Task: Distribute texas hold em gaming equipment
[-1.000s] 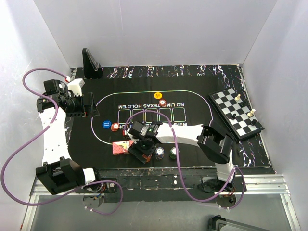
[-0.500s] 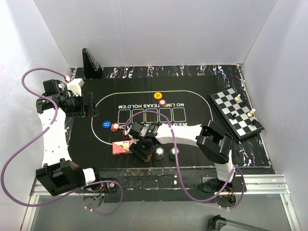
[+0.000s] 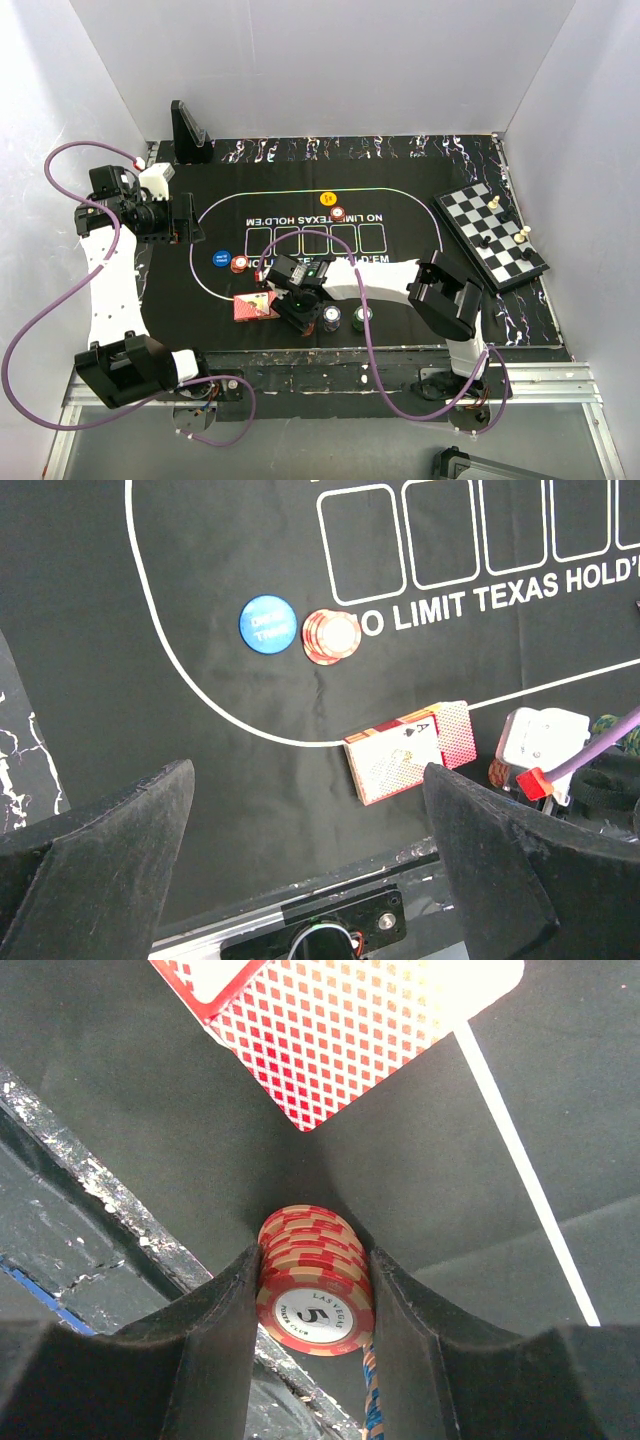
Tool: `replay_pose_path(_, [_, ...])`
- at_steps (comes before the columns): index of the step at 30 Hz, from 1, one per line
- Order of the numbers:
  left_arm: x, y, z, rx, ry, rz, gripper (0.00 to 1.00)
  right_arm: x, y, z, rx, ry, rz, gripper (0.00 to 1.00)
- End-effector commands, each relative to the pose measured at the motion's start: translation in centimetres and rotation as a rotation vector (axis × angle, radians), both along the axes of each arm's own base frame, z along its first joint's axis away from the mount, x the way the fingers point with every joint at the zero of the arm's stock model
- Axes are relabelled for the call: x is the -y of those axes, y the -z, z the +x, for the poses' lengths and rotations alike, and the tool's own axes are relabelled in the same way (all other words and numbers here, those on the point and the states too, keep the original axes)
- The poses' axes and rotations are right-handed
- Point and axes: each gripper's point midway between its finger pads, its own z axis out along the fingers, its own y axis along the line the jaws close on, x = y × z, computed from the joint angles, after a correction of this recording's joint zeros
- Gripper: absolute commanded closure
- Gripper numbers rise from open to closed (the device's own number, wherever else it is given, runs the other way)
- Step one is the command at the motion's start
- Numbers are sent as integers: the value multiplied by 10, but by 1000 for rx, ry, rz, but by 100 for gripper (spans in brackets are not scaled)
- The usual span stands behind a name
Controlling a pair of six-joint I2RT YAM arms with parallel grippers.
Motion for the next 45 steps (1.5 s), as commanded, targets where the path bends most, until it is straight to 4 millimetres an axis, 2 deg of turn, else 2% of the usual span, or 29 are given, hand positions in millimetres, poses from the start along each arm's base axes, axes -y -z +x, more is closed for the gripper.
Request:
replay_pose_path(1, [-2, -17, -1, 66, -8, 24, 0, -11, -21, 7, 41, -1, 42, 98])
replay_pose_path(6, [-3, -19, 0, 70, -6, 27, 0, -18, -42, 13, 63, 3, 74, 99])
replay_pose_path(10, [-2, -21, 1, 74, -2, 28, 0, -23, -69, 31, 84, 41, 128, 99])
replay_pose_path(14, [-3, -20, 1, 73, -2, 29, 0, -17, -93, 65, 104, 133, 169, 99])
replay_pose_path(17, [-3, -19, 1, 70, -1, 31, 0, 4, -99, 100, 143, 256, 152, 99])
replay_pose_path(19, [-3, -19, 0, 71, 1, 32, 0, 25, -95, 124, 151, 352, 133, 99])
replay_pose_path(23, [-3, -19, 2, 67, 3, 29, 0, 71, -77, 157, 157, 532, 77, 99])
replay_pose_path(26, [-3, -17, 2, 65, 4, 27, 0, 103, -59, 169, 142, 637, 32, 99])
replay_pose_path(29, [-3, -16, 4, 60, 4, 26, 0, 123, -43, 175, 124, 724, -5, 99])
replay_pose_path(36, [-3, -13, 5, 52, 7, 21, 0, 152, -10, 167, 113, 846, -108, 99])
replay_pose_path(45, [-3, -12, 6, 47, 10, 20, 0, 175, 10, 148, 60, 939, -143, 99])
